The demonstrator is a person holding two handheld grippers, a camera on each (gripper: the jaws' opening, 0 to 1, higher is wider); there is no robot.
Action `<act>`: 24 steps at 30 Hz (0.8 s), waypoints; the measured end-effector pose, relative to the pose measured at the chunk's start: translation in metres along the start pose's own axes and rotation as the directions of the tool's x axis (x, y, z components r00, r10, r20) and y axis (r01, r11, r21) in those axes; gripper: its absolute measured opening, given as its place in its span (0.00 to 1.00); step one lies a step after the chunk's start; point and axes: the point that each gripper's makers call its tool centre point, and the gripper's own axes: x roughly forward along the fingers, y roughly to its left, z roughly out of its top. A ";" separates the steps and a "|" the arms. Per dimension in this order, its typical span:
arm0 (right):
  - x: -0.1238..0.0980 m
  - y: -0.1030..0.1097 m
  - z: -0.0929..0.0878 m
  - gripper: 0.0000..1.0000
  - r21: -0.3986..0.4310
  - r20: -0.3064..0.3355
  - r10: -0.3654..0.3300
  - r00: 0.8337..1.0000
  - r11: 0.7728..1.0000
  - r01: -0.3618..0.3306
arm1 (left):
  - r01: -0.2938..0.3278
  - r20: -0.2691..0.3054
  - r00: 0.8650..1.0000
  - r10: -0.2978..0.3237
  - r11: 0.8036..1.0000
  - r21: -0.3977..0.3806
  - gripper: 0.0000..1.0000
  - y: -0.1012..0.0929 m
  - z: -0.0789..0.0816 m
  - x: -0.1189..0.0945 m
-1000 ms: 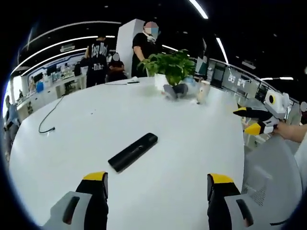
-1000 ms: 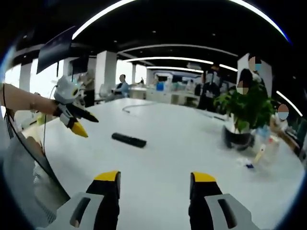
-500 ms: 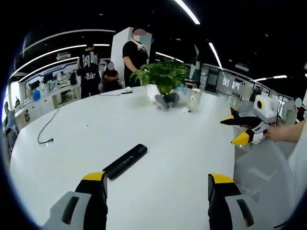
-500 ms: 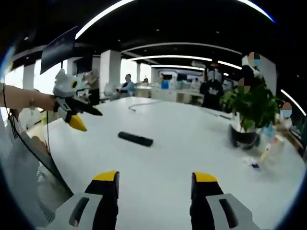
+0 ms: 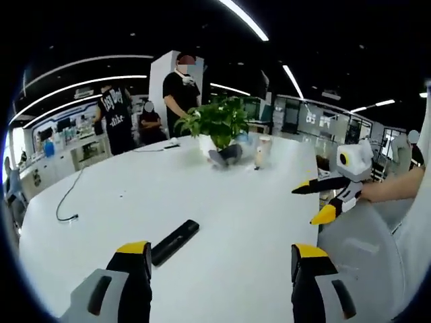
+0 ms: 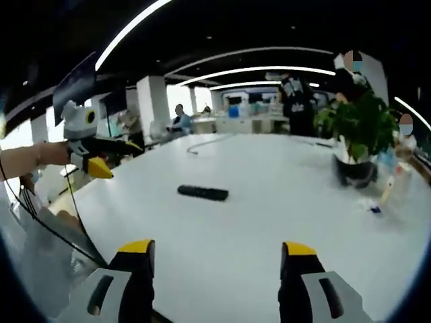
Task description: Press the specified remote control buttons in sequence, fully releasing each button before pressing the next.
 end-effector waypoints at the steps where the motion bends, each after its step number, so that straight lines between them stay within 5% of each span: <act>1: 0.000 0.001 -0.001 0.77 0.000 -0.003 -0.002 1.000 1.000 0.002 | 0.002 -0.004 1.000 -0.002 1.000 0.015 0.88 0.000 0.002 0.000; 3: -0.001 0.003 -0.006 0.77 0.012 -0.013 0.000 1.000 1.000 0.000 | 0.011 -0.049 0.999 -0.007 0.997 0.081 0.86 0.001 0.006 -0.001; 4: -0.003 0.004 -0.011 0.77 0.016 -0.025 -0.003 1.000 1.000 0.004 | 0.011 -0.025 1.000 -0.008 0.994 0.109 0.87 0.002 0.014 0.000; 8: -0.011 -0.003 -0.019 0.68 -0.030 -0.041 -0.048 0.998 0.998 0.047 | 0.028 0.000 1.000 -0.028 0.998 0.057 0.87 0.009 0.026 0.005; 10: -0.009 0.000 -0.011 0.63 0.038 0.001 -0.028 1.000 0.999 0.028 | 0.027 -0.005 1.000 -0.026 0.995 0.099 0.87 0.009 0.030 0.006; 14: -0.010 -0.003 -0.015 0.63 0.077 -0.017 -0.023 1.000 0.997 0.024 | 0.037 -0.011 0.999 -0.036 0.994 0.100 0.87 0.013 0.041 0.005; 20: -0.012 0.004 -0.019 0.63 0.037 -0.041 -0.001 0.999 0.999 0.003 | 0.040 -0.037 0.999 -0.035 0.992 0.117 0.84 0.020 0.055 0.000; 24: -0.014 0.002 -0.019 0.59 -0.068 -0.048 -0.038 0.998 0.997 0.034 | 0.051 -0.065 0.997 -0.041 0.985 0.165 0.84 0.017 0.062 -0.001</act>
